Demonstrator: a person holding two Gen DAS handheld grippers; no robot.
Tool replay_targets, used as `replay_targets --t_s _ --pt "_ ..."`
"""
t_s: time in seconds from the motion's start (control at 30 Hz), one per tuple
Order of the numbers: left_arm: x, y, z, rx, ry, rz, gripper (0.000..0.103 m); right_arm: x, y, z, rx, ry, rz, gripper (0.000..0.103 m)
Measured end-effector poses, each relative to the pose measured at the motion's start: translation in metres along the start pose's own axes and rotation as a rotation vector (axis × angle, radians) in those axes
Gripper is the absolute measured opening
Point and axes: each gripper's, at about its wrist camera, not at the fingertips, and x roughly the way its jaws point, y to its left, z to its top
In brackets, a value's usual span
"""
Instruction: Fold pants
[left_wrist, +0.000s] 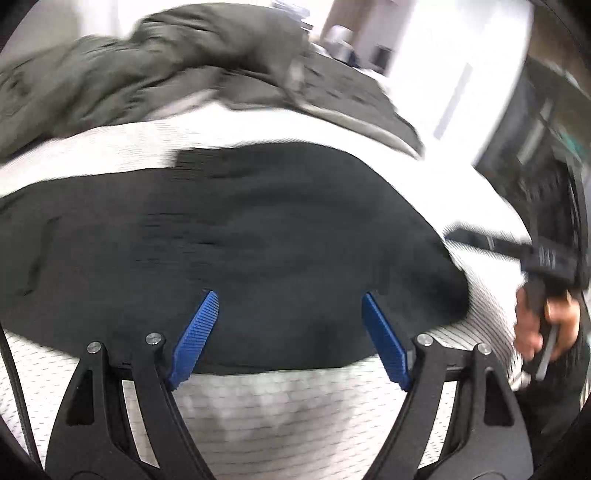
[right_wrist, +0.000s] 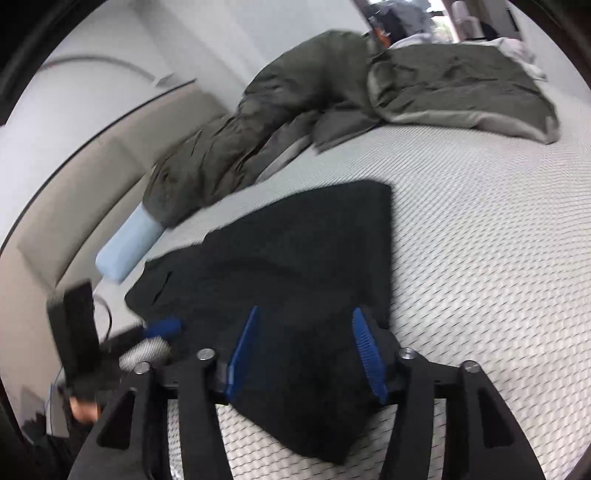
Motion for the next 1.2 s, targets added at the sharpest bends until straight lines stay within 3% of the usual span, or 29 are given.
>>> replay_targets --t_s 0.17,0.27,0.4,0.5,0.63,0.7,0.8,0.83,0.87,1.0,1.1,1.2 --pt "-0.045 0.076 -0.001 -0.179 -0.117 0.081 0.080 0.031 0.018 -0.006 -0.032 0.081 -0.011 0.060" --pt "-0.069 0.126 -0.009 -0.319 -0.173 0.141 0.081 0.035 0.019 -0.008 -0.015 0.080 -0.016 0.063" --pt "-0.085 0.192 -0.022 -0.526 -0.191 0.210 0.081 0.035 0.017 -0.007 0.006 0.070 -0.012 0.076" --pt "-0.084 0.227 -0.028 -0.650 -0.190 0.241 0.081 0.035 0.016 -0.010 0.004 0.080 -0.025 0.078" --pt "-0.078 0.265 -0.029 -0.770 -0.222 0.203 0.081 0.036 0.011 -0.009 0.023 0.082 -0.019 0.078" --pt "-0.075 0.276 -0.025 -0.803 -0.238 0.206 0.073 0.034 0.008 -0.011 0.030 0.079 -0.022 0.078" --pt "-0.057 0.297 -0.011 -0.831 -0.216 0.252 0.043 0.034 0.008 -0.012 0.026 0.079 -0.022 0.078" --pt "-0.050 0.304 -0.007 -0.838 -0.202 0.273 0.023 0.034 0.008 -0.012 0.023 0.080 -0.023 0.078" --pt "-0.046 0.309 -0.005 -0.840 -0.199 0.275 0.013 0.033 0.009 -0.013 0.016 0.082 -0.023 0.078" --pt "-0.049 0.304 0.011 -0.785 -0.254 0.288 0.005 0.033 0.008 -0.014 0.015 0.083 -0.014 0.078" --pt "-0.068 0.269 0.031 -0.653 -0.334 0.336 0.004 0.032 0.009 -0.015 0.019 0.078 -0.017 0.078" --pt "-0.086 0.227 0.047 -0.553 -0.397 0.333 0.004 0.031 0.007 -0.015 0.029 0.075 -0.015 0.078"
